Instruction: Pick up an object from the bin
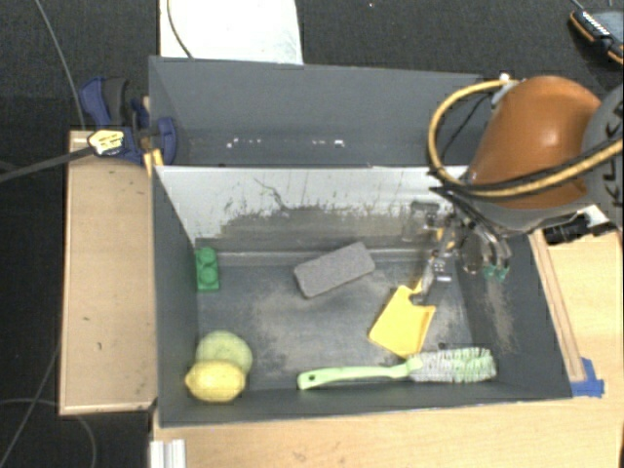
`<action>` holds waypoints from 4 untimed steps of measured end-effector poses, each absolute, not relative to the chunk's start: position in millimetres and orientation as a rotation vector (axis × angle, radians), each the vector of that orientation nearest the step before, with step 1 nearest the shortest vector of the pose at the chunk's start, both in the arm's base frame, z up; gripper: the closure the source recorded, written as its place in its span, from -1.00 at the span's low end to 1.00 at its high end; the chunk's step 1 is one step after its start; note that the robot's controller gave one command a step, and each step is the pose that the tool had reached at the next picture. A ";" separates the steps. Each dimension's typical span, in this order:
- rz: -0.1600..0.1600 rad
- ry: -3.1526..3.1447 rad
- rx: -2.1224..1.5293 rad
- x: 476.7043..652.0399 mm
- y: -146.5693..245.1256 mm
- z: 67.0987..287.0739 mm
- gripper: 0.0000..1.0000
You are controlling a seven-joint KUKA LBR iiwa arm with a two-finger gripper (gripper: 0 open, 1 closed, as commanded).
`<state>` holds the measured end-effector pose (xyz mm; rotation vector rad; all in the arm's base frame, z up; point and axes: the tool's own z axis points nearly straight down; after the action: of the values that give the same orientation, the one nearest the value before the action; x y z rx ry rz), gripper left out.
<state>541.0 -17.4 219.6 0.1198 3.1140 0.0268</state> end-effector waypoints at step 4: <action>0.023 3.094 0.026 524.4 -86.9 81.0 1.00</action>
Offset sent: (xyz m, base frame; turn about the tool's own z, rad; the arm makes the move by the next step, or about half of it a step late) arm -0.0095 -0.0700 -0.0470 0.0760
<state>524.4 -86.9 81.0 0.0258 3.0936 0.0227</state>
